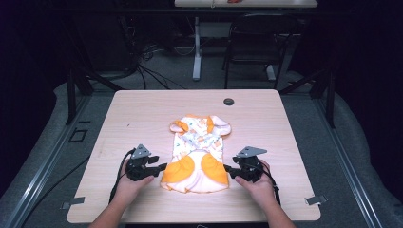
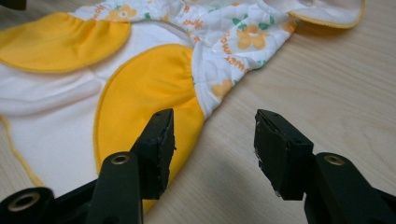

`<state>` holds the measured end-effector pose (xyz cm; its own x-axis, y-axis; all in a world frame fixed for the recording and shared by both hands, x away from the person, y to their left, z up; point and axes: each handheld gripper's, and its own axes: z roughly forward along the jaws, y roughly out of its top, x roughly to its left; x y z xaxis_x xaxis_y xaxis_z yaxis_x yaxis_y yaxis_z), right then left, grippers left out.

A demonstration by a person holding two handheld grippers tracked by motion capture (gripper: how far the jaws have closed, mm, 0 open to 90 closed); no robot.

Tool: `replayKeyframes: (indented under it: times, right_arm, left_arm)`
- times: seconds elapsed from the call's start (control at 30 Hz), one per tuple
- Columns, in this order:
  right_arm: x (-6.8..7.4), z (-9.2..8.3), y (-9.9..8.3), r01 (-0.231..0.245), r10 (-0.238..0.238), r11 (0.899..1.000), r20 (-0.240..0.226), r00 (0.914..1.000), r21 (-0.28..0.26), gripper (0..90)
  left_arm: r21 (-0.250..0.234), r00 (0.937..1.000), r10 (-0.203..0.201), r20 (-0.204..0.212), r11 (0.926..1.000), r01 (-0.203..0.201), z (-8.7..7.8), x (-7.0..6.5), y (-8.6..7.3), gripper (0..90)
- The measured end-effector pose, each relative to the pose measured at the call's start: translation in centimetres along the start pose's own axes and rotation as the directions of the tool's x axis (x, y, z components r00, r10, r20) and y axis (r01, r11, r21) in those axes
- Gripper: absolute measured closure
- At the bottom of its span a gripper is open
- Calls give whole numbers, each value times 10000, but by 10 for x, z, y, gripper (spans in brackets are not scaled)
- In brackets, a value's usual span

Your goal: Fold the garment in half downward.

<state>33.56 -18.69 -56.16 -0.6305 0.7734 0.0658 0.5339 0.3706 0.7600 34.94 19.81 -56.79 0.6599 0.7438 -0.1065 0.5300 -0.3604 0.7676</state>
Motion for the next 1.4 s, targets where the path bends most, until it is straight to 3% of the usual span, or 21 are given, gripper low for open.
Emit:
replayKeyframes:
  times: [0.23, 0.3, 0.37, 0.4, 0.5, 0.63, 0.77, 0.93, 1.17, 1.33, 1.4]
  right_arm:
    - [3, 5, 1, 70, -72, 9999, 131, 9999, 156, 458]
    - [5, 6, 2, 165, -167, 9997, 102, 9998, 200, 459]
    - [8, 7, 4, 278, -284, 9992, 195, 9994, 284, 487]
    - [10, 8, 6, 368, -366, 9984, -48, 9993, 431, 542]
    - [14, 9, 12, 683, -681, 9964, -52, 9977, 502, 585]
    - [14, 11, 17, 733, -735, 9964, 25, 9973, 433, 616]
    - [8, 15, 28, 740, -726, 9940, -196, 9972, 807, 671]
    - [4, 16, 43, 650, -627, 9950, -318, 9975, 764, 719]
    - [2, 20, 67, 573, -536, 9954, -488, 9974, 772, 712]
    - [-4, 33, 76, 582, -570, 9949, -166, 9982, 828, 710]
    - [-7, 41, 79, 650, -643, 9940, -107, 9979, 875, 768]
  left_arm:
    - [-69, 9998, -87, -157, 9999, 86, -1, 3, 1, 462]
    - [-98, 10000, -67, -37, 9999, 66, -1, 3, 2, 474]
    - [-235, 9998, -150, 87, 9996, 152, 0, 3, 3, 526]
    - [-185, 9997, -179, 162, 9997, 182, 0, 4, 4, 555]
    - [-18, 9996, -165, 215, 9999, 165, 3, 3, 8, 593]
    - [-123, 9995, -40, 306, 9999, 44, 4, 2, 17, 620]
    - [-124, 9988, 96, 473, 9999, -90, 8, 3, 27, 647]
    - [-60, 9983, 248, 535, 9997, -245, 16, 3, 44, 652]
    - [329, 9970, 720, 279, 9968, -729, 30, 1, 68, 652]
    - [391, 9978, 603, 269, 9974, -613, 45, 4, 79, 751]
    - [470, 9973, 647, 334, 9967, -662, 54, 6, 83, 793]
